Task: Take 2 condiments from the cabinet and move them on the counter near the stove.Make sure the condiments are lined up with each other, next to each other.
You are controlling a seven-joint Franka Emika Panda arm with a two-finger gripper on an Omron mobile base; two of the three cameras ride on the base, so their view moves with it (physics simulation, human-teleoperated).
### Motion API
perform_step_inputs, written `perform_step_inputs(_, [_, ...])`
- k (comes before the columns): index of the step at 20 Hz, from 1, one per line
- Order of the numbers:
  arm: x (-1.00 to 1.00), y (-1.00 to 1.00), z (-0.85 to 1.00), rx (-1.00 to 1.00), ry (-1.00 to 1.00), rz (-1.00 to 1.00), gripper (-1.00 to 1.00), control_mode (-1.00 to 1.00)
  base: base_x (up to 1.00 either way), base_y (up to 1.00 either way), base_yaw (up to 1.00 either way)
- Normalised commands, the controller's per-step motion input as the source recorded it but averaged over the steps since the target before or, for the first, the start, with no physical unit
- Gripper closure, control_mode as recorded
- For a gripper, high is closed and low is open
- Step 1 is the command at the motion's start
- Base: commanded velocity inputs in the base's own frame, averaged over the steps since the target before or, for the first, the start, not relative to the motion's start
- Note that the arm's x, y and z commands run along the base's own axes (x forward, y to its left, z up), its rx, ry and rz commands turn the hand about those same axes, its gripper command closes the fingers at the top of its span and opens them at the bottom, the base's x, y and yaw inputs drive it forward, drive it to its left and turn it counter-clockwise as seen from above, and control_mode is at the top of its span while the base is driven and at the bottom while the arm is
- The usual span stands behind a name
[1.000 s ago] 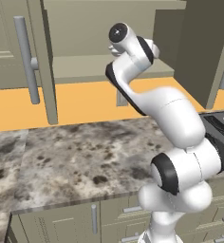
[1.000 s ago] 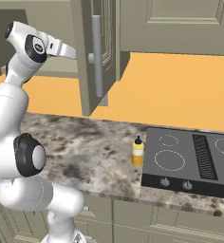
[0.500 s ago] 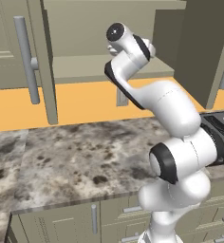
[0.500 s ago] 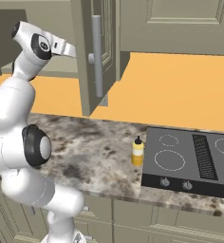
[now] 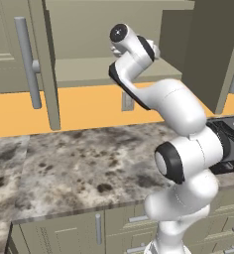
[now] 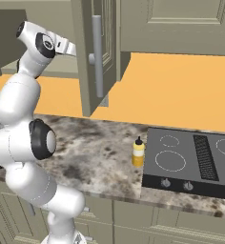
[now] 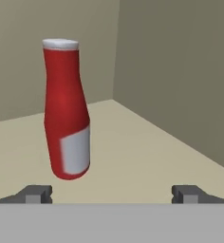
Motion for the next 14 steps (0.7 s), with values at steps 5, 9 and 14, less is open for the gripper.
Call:
perform_step_inputs(5, [0.24, 0.00, -0.06, 0.00, 0.01, -0.01, -1.00, -1.00, 0.00, 0.00, 0.00])
perform_step_inputs(9, [0.21, 0.00, -0.04, 0.00, 0.01, -0.01, -1.00, -1.00, 0.00, 0.00, 0.00])
perform_step_inputs(14, [0.23, 0.00, -0.02, 0.00, 0.02, -0.01, -1.00, -1.00, 0.00, 0.00, 0.00])
